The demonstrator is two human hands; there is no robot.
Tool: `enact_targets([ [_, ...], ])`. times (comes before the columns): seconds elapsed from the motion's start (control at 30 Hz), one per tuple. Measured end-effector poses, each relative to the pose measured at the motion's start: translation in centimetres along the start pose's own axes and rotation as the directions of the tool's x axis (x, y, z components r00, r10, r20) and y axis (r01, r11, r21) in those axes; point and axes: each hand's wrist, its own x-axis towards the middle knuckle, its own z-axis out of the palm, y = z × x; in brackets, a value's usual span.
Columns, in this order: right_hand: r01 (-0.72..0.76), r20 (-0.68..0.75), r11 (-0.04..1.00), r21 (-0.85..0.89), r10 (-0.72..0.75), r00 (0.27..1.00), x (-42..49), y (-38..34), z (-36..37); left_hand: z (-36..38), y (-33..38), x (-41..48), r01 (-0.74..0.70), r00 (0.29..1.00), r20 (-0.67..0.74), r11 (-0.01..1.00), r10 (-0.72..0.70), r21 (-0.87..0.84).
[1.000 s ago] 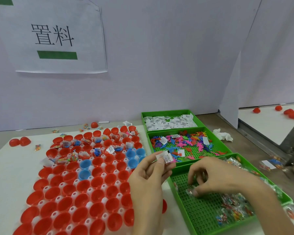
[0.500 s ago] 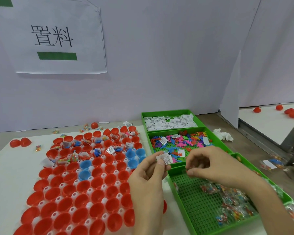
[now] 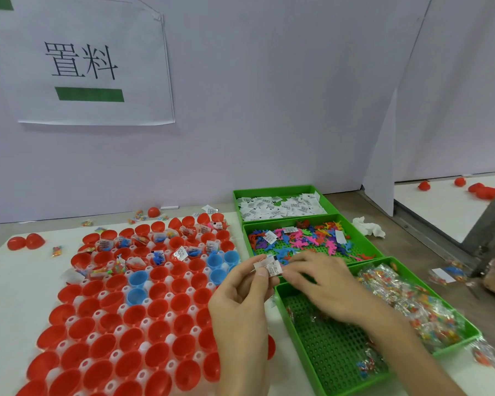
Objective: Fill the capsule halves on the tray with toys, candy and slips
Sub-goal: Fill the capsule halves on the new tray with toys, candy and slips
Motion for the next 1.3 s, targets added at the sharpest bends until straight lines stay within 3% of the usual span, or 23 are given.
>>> enact_targets([
  [0.2,0.006,-0.009,0.999,-0.042,-0.007,1.000,0.4,-0.8,0.8,-0.1,0.0,0.0,0.005,1.000,-0.018,1.000,-0.005,-0.002],
  [0.5,-0.014,-0.183,0.989,0.149,0.042,0.982,0.4,-0.3,0.3,-0.2,0.0,0.1,0.010,1.000,-0.017,1.000,-0.011,-0.021],
  [0.67,-0.049,-0.067,0.999,-0.008,0.049,0.997,0.2,-0.7,0.3,-0.2,-0.1,0.2,0.017,1.000,-0.020,1.000,-0.017,-0.023],
  [0.83,-0.057,-0.101,0.997,0.056,0.063,0.993,0.4,-0.6,0.4,-0.3,-0.1,0.2,0.035,0.999,-0.016,0.999,-0.035,-0.036],
  [1.13,-0.088,-0.282,0.975,0.204,0.145,0.948,0.3,-0.1,-0.3,-0.3,-0.1,0.1,0.039,0.999,0.002,0.999,-0.039,-0.018],
  [1.3,-0.073,-0.198,0.982,0.173,0.107,0.974,-0.1,-0.2,-0.6,-0.3,0.0,0.0,0.046,0.999,0.002,0.999,-0.046,-0.015],
])
